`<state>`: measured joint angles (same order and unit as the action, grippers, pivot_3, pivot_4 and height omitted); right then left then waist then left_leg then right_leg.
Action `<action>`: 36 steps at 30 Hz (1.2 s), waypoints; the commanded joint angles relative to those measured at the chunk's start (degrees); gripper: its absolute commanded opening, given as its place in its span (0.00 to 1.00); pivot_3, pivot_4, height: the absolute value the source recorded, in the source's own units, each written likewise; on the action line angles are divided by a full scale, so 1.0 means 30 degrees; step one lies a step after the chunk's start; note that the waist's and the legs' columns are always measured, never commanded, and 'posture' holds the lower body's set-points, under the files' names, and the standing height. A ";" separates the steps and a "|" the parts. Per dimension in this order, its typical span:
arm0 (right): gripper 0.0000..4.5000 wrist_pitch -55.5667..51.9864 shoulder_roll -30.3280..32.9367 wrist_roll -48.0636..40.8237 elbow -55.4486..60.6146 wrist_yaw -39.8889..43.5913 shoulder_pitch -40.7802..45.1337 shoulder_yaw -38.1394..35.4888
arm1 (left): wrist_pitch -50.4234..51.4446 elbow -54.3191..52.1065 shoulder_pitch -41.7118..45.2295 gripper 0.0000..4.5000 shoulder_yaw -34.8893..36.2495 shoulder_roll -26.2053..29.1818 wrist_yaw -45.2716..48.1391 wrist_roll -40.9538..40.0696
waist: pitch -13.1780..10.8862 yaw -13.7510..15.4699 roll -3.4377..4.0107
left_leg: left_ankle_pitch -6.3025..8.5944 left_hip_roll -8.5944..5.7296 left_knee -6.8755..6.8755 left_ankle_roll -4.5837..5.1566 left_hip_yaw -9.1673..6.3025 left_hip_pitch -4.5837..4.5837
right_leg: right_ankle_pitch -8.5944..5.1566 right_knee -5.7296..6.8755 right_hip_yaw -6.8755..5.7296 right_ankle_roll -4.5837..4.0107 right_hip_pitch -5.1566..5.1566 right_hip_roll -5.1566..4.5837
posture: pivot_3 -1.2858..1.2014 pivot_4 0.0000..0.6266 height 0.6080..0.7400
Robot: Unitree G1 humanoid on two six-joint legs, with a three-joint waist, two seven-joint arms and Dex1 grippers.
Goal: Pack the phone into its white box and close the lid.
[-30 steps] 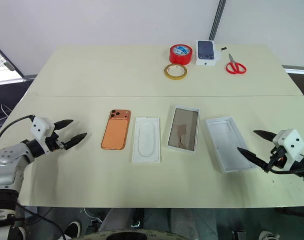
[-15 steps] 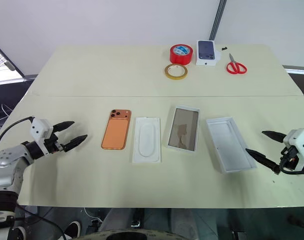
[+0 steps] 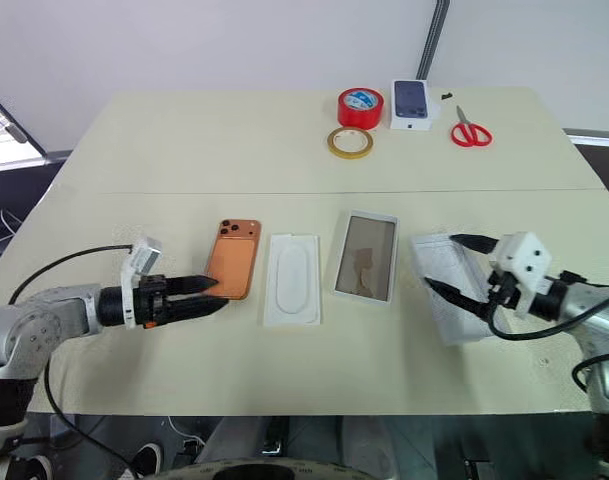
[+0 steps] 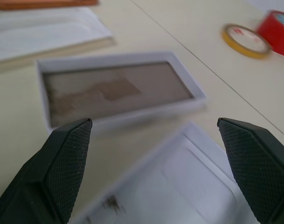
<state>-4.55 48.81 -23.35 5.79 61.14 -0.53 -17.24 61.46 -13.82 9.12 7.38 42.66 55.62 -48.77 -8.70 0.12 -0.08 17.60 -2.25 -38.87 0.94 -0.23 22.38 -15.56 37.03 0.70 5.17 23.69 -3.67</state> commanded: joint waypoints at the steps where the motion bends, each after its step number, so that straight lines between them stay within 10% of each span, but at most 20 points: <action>1: 1.00 -0.0343 0.0016 -0.0465 0.1270 0.0107 0.1061 0.0535 | 0.1384 -0.0473 0.0624 0.99 -0.0799 -0.0328 -0.0443 -0.0815 | 0.0000 0.0048 0.0000 | -0.0001 0.0000 0.0000 -0.0002 -0.0002 -0.0001 | 0.0000 0.0003 -0.0002 0.0000 0.0000 0.0002 | 0.52 0.24 1.00; 18: 1.00 0.0096 -0.0501 0.0358 0.1248 -0.0136 0.1773 0.1898 | 0.2871 0.2441 0.1770 0.99 -0.2862 -0.4309 -0.3221 -0.0006 | 0.0010 0.0172 0.0014 | -0.0003 -0.0014 -0.0022 -0.0004 -0.0003 -0.0006 | 0.0001 -0.0005 -0.0002 0.0002 -0.0015 0.0001 | 0.52 0.24 1.00; 21: 1.00 0.0231 -0.0561 0.0465 0.1182 -0.0283 0.1848 0.1898 | 0.2761 0.2947 0.1757 0.80 -0.2739 -0.4794 -0.3673 0.0110 | 0.0019 0.0181 0.0028 | -0.0003 -0.0014 -0.0023 -0.0004 -0.0003 -0.0026 | 0.0000 -0.0013 -0.0001 0.0000 -0.0041 0.0001 | 0.52 0.24 1.00; 28: 1.00 0.0491 -0.0645 0.0640 0.1135 -0.0526 0.2016 0.1968 | 0.3735 0.3721 0.2006 0.00 -0.2697 -0.5293 -0.4061 0.0082 | 0.0084 0.0268 0.0136 | 0.0000 -0.0018 -0.0027 0.0000 -0.0008 -0.0037 | 0.0000 -0.0024 -0.0001 0.0000 -0.0070 -0.0002 | 0.52 0.24 1.00; 36: 1.00 0.0812 -0.0675 0.0786 0.0870 -0.0683 0.2215 0.1866 | 0.4570 0.4153 0.2439 0.00 -0.1884 -0.5774 -0.4675 0.0028 | 0.0140 0.0251 0.0228 | 0.0002 -0.0022 -0.0031 0.0005 -0.0008 -0.0092 | -0.0002 -0.0028 0.0002 -0.0003 -0.0123 -0.0004 | 0.52 0.24 1.00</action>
<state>-3.29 46.74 -20.92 8.43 59.39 5.69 -9.85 74.16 -4.61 16.93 2.18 25.86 43.69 -49.54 -8.28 0.87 0.61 17.61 -2.31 -38.97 0.95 -0.26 22.11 -15.56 36.94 0.71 5.16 23.31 -3.68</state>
